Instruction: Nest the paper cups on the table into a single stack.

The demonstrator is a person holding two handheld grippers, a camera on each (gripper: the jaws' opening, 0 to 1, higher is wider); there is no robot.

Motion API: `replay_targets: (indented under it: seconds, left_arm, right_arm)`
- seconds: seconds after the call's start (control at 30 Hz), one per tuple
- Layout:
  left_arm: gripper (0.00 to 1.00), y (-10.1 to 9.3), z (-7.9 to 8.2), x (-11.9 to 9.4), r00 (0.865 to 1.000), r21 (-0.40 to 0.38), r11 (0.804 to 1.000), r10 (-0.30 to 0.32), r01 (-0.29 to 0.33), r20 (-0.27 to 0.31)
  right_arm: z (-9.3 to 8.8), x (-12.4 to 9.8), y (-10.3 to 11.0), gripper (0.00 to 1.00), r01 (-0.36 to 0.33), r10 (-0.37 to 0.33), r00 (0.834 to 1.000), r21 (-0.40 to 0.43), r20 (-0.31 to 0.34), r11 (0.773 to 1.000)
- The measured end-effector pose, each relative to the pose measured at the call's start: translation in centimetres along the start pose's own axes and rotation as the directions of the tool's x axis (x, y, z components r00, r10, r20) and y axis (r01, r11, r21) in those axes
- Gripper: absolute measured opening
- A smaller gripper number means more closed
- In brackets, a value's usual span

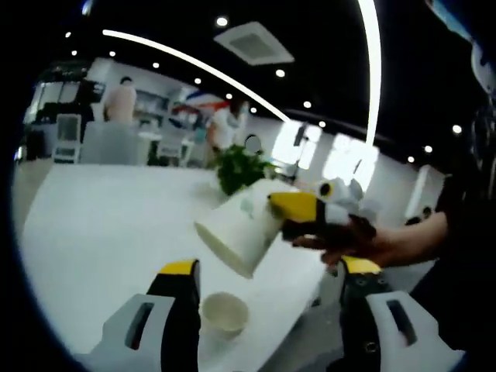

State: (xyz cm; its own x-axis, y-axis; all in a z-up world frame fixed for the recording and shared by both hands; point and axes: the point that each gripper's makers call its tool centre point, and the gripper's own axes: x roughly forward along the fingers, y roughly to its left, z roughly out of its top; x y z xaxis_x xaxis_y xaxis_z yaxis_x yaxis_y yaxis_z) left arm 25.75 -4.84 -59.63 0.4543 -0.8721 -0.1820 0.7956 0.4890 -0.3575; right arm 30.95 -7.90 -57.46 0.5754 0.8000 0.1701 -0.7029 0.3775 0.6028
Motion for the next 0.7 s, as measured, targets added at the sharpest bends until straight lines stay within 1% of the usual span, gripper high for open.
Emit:
replay_targets:
  seconds: [0.1,0.13,0.27,0.33,0.4,0.47,0.57,0.63,0.7]
  left_arm:
    - [0.54,-0.3,0.2,0.1,1.000,0.008,1.000,-0.013,0.013,0.016]
    - [0.53,-0.4,0.4,0.0,1.000,0.003,1.000,-0.016,0.016,0.024]
    - [0.51,-0.2,1.4,-0.5,0.996,-0.051,0.999,-0.006,0.011,0.091]
    - [0.48,0.0,1.3,-0.6,0.996,-0.065,0.998,-0.003,0.009,0.093]
    - [0.47,0.1,1.4,-0.8,0.994,-0.083,0.996,-0.002,0.011,0.109]
    - [0.45,0.0,2.1,-1.1,0.987,-0.124,0.992,-0.007,0.027,0.160]
    - [0.38,0.3,3.1,-1.8,0.973,-0.181,0.982,-0.010,0.053,0.232]
    - [0.35,0.5,3.1,-2.1,0.973,-0.188,0.981,-0.009,0.054,0.230]
    - [0.30,0.5,3.3,-2.2,0.972,-0.175,0.983,-0.009,0.051,0.234]
  right_arm:
    - [-0.4,0.0,0.0,0.35,0.000,0.000,1.000,0.013,0.001,1.000]
    - [-0.5,0.0,0.1,0.35,-0.001,0.001,1.000,0.014,0.001,1.000]
    - [-1.0,-0.2,0.2,0.35,-0.015,0.015,1.000,0.039,-0.001,0.999]
    - [-1.1,-0.3,0.3,0.35,-0.016,0.016,1.000,0.051,-0.002,0.999]
    - [-1.2,-0.3,0.3,0.35,-0.018,0.018,1.000,0.063,-0.005,0.998]
    - [-1.3,-0.3,0.4,0.35,-0.029,0.030,1.000,0.071,-0.003,0.997]
    - [-1.5,-0.3,1.0,0.35,-0.057,0.058,0.998,0.089,-0.006,0.994]
    - [-1.7,-0.2,1.3,0.35,-0.067,0.069,0.998,0.094,-0.010,0.993]
    - [-1.7,-0.1,1.5,0.35,-0.077,0.079,0.997,0.104,-0.009,0.992]
